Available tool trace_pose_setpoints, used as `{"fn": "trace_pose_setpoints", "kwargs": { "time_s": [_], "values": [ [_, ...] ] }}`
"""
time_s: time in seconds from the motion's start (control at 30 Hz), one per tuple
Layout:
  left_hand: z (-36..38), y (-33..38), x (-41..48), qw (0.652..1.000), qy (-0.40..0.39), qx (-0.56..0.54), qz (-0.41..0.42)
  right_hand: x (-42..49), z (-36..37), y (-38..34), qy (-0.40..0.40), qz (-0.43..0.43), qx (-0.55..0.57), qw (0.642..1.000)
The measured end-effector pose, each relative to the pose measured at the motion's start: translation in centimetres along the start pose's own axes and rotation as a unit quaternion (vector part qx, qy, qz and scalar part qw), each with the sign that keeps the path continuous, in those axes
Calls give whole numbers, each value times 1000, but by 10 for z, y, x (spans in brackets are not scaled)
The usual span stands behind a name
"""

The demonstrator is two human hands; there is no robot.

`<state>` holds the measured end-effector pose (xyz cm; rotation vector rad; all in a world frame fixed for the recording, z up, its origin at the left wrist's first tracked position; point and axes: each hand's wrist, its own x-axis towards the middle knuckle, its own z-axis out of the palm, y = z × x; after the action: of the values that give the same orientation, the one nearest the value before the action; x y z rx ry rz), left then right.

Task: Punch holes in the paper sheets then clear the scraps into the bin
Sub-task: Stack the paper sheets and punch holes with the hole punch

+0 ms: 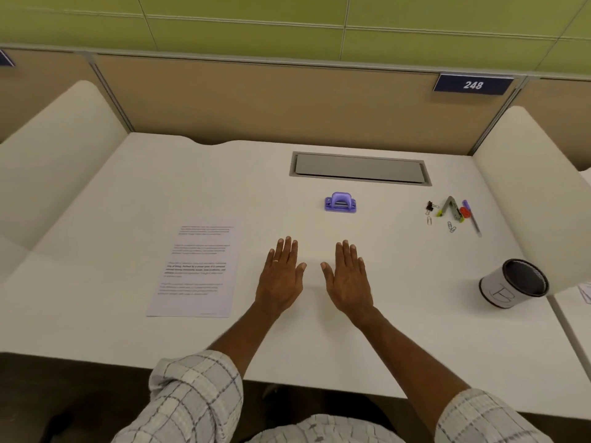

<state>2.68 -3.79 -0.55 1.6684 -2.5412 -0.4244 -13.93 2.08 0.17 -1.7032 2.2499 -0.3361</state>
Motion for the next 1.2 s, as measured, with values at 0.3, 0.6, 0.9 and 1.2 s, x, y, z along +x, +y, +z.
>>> {"fn": "trace_pose_setpoints", "kwargs": {
  "time_s": [0.3, 0.6, 0.9, 1.2],
  "values": [
    [-11, -41, -35, 995, 61, -35, -75, 6, 19, -44, -12, -96, -19, 995],
    [-15, -76, -83, 969, 105, -29, -221, 26, 38, -97, -50, -230, -30, 971],
    [-17, -112, -116, 939, 108, -66, -319, 38, 52, -151, -84, -310, -37, 946],
    [-6, -158, -120, 927, 97, -111, -344, 81, 69, -196, -101, -312, -57, 943]
  ]
}}
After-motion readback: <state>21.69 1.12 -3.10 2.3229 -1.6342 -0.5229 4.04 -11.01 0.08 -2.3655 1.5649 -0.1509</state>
